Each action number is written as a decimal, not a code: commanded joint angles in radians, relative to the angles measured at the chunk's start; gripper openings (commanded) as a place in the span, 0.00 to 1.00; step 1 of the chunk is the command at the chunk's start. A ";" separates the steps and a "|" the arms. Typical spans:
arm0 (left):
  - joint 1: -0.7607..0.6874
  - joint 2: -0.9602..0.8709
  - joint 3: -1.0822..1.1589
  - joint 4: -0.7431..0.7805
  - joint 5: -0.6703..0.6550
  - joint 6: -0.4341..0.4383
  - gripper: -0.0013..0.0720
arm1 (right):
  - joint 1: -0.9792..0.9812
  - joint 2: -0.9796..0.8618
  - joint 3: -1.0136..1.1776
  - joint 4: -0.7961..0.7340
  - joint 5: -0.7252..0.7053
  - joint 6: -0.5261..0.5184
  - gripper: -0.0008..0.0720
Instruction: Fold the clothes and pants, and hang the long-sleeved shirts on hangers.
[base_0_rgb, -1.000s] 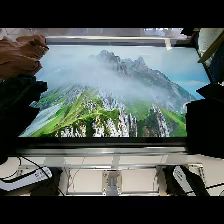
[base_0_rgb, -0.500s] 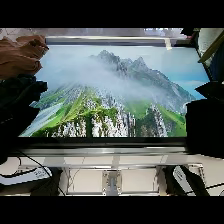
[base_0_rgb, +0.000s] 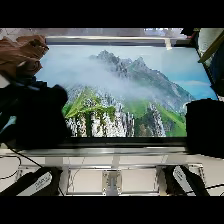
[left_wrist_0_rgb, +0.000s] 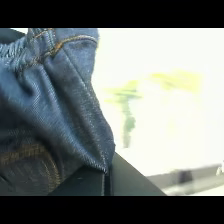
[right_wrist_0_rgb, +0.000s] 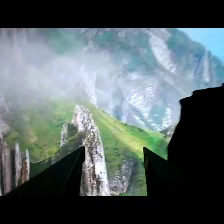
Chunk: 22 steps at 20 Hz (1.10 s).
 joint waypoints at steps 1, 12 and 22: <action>-0.444 -0.033 -0.003 -0.113 0.189 -0.009 0.03 | -0.001 0.000 0.100 -0.077 -0.053 -0.006 0.56; -0.741 -0.401 0.055 -0.247 0.488 -0.061 0.92 | 0.000 -0.174 0.042 0.158 0.012 -0.058 0.57; 0.062 -0.076 0.080 -0.136 0.102 -0.113 0.91 | 0.450 -0.646 -0.172 0.286 -0.152 -0.190 0.57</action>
